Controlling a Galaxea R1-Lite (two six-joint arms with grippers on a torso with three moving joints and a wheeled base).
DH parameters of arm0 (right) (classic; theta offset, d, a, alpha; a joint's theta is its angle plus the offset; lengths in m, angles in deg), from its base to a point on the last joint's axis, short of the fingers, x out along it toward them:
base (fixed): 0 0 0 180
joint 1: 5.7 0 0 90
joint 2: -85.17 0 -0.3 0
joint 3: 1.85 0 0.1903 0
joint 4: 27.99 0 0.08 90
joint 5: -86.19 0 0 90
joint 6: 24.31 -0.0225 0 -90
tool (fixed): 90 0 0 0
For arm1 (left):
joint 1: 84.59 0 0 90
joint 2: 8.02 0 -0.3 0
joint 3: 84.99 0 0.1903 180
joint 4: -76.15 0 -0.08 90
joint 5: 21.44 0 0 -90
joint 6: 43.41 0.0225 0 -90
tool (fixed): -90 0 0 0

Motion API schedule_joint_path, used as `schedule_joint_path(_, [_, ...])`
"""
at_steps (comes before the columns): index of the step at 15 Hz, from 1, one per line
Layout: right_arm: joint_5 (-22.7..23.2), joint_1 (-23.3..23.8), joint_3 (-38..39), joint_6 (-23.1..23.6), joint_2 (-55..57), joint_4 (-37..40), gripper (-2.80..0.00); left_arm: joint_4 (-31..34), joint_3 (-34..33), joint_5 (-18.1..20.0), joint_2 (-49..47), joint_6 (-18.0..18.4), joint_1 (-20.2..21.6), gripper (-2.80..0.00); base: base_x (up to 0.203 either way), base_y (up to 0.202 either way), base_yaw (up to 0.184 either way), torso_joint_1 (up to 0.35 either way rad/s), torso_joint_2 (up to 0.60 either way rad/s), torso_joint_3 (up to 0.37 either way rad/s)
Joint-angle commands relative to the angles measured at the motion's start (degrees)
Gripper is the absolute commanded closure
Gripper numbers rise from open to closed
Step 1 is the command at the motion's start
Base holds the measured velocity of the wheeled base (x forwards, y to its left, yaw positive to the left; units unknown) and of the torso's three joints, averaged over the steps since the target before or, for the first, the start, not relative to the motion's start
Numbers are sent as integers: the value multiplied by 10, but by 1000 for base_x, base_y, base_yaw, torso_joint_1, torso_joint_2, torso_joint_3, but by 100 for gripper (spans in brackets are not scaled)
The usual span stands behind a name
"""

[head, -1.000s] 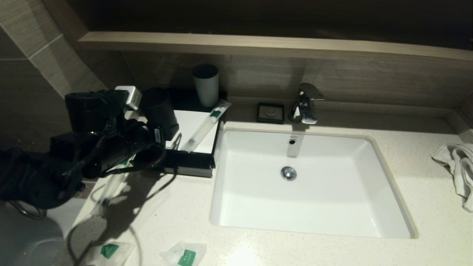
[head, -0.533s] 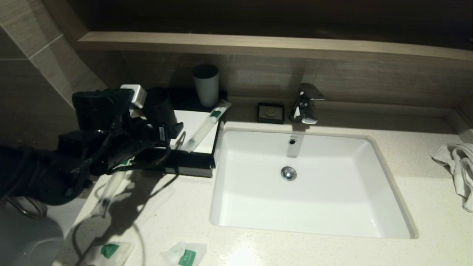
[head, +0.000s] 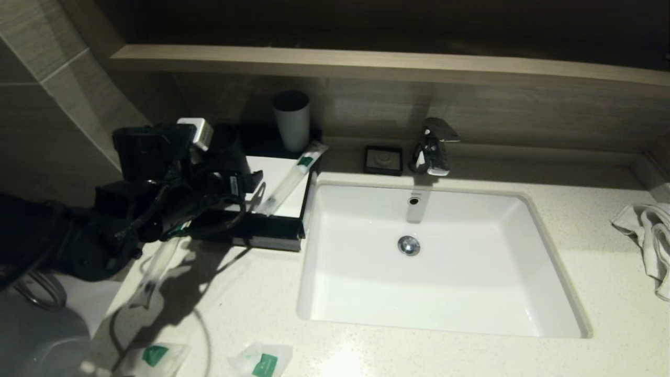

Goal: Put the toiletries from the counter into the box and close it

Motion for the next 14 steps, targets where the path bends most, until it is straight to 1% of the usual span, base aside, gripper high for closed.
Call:
schedule_joint_path(1, [0,0,1,0,0,0,0,-2,1,-1,-5,0,0,-280,0,0,0,0,0,0])
schedule_joint_path(11, [0,0,1,0,0,0,0,-2,1,-3,-13,0,1,-280,0,0,0,0,0,0])
schedule_joint_path(13, [0,0,1,0,0,0,0,-3,3,-18,-19,1,1,-280,0,0,0,0,0,0])
schedule_joint_path(14, [0,0,1,0,0,0,0,-3,3,-20,-20,1,1,-280,0,0,0,0,0,0])
